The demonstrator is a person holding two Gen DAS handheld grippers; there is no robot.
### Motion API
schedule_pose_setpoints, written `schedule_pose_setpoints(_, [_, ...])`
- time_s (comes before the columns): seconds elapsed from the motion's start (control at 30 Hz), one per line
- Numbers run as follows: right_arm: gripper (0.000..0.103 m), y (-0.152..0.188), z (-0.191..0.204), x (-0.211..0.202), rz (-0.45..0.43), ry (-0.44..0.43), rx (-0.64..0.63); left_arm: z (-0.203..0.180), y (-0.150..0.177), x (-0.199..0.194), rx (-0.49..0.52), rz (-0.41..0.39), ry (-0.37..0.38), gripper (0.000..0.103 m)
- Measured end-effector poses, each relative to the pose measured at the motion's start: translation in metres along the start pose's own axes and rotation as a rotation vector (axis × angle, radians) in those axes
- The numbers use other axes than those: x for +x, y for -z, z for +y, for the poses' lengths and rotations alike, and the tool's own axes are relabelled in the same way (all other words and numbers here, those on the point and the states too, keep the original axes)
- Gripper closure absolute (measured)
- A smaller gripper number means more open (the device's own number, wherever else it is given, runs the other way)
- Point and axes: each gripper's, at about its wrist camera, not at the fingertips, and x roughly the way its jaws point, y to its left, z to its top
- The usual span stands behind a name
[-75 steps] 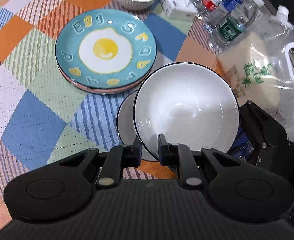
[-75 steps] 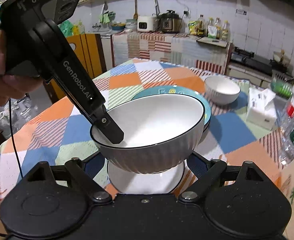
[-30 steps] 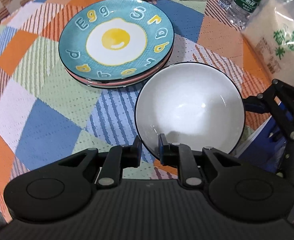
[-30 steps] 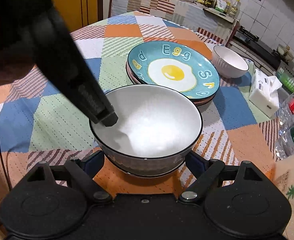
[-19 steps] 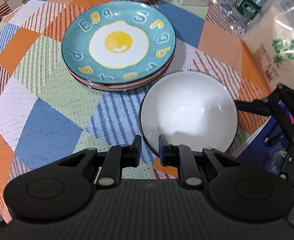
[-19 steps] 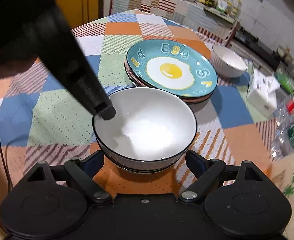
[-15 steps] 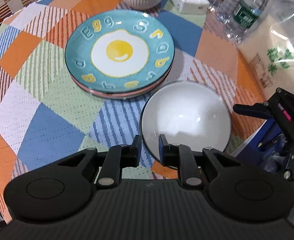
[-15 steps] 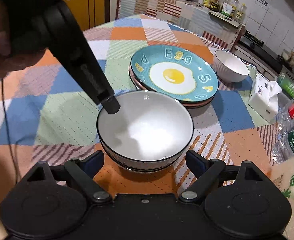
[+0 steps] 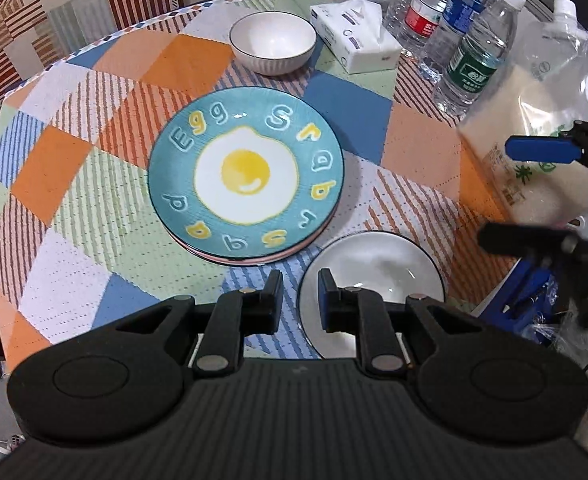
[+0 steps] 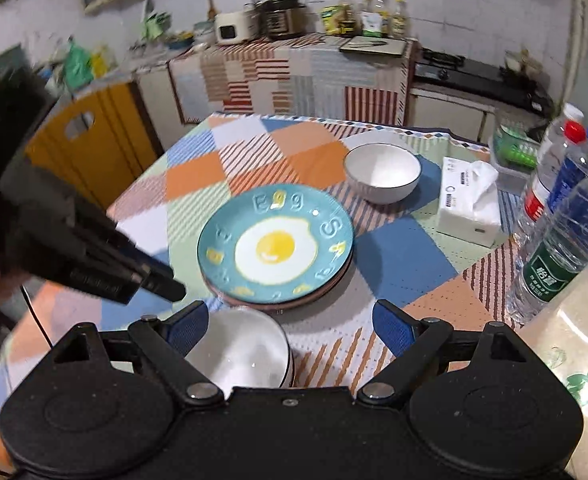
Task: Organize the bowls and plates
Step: 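Open the left tool and withdraw from the nested bowls, then move the left tool to the third white bowl by the tissue box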
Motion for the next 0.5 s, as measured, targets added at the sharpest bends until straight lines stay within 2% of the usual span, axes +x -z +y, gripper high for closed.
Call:
schedule_pose_setpoints(0.1, [0.012, -0.004, -0.01, -0.002, 0.0, -0.015, 0.061, 0.003, -0.001, -0.003, -0.003, -0.008, -0.011, 0.086])
schedule_pose_setpoints(0.2, [0.012, -0.004, -0.016, -0.001, -0.012, 0.007, 0.082, 0.005, 0.0, -0.006, 0.004, -0.019, -0.007, 0.086])
schedule_pose_setpoints(0.33, [0.011, -0.005, -0.013, 0.01, -0.021, 0.133, -0.003, 0.002, 0.001, -0.012, 0.034, -0.049, -0.021, 0.086])
schedule_pose_setpoints(0.4, [0.011, -0.009, -0.014, 0.015, -0.032, 0.163, -0.043, 0.004, -0.004, -0.015, 0.027, -0.053, -0.001, 0.086])
schedule_pose_setpoints(0.5, [0.011, -0.018, -0.018, 0.016, -0.108, 0.182, -0.088, 0.008, -0.015, -0.017, 0.027, -0.06, -0.003, 0.085])
